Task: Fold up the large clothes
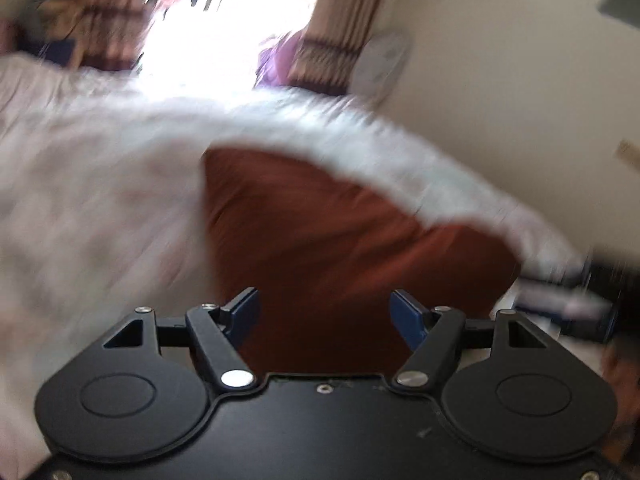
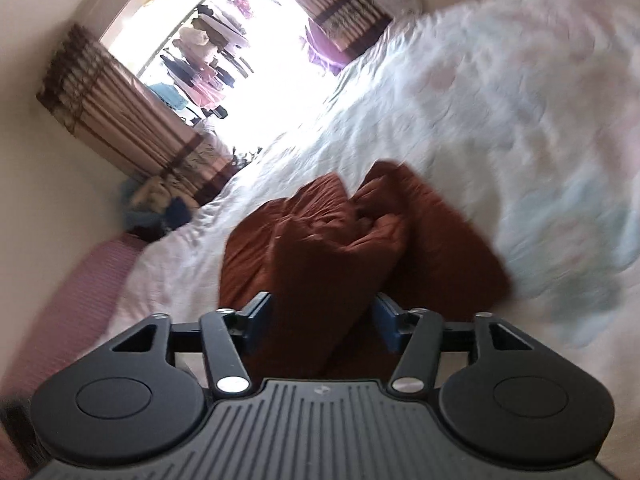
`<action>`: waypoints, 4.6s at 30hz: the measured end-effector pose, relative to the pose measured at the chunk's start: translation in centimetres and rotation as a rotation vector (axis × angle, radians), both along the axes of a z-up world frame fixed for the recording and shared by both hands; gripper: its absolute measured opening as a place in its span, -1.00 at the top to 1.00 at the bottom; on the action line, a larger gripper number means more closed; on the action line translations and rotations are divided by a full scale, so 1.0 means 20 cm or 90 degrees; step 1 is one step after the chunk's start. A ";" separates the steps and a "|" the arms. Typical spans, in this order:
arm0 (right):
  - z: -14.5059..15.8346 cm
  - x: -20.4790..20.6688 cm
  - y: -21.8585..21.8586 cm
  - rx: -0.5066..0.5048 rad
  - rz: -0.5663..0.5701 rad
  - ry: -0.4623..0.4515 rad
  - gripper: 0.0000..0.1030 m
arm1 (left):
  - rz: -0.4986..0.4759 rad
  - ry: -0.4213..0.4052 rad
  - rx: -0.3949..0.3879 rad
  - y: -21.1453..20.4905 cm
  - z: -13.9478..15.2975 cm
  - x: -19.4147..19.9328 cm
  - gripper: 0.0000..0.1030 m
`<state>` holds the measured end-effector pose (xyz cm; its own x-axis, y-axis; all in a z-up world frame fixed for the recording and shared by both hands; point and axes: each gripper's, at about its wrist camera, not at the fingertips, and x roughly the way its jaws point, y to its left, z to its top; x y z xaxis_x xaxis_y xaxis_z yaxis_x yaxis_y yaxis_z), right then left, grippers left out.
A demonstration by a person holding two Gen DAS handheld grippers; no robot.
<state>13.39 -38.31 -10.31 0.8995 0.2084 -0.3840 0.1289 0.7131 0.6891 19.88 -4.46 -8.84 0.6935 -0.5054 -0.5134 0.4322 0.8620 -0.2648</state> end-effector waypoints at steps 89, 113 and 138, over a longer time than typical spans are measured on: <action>0.08 0.33 -0.36 -0.165 -0.015 0.041 -0.25 | -0.002 0.076 -0.052 -0.05 -0.03 0.35 -0.43; -0.16 0.14 -0.22 0.007 -0.086 0.047 0.54 | 0.033 0.113 0.047 -0.14 -0.30 0.11 0.32; -0.35 0.07 -0.37 0.016 -0.075 0.065 -0.01 | 0.002 0.141 0.076 -0.05 -0.26 0.08 0.18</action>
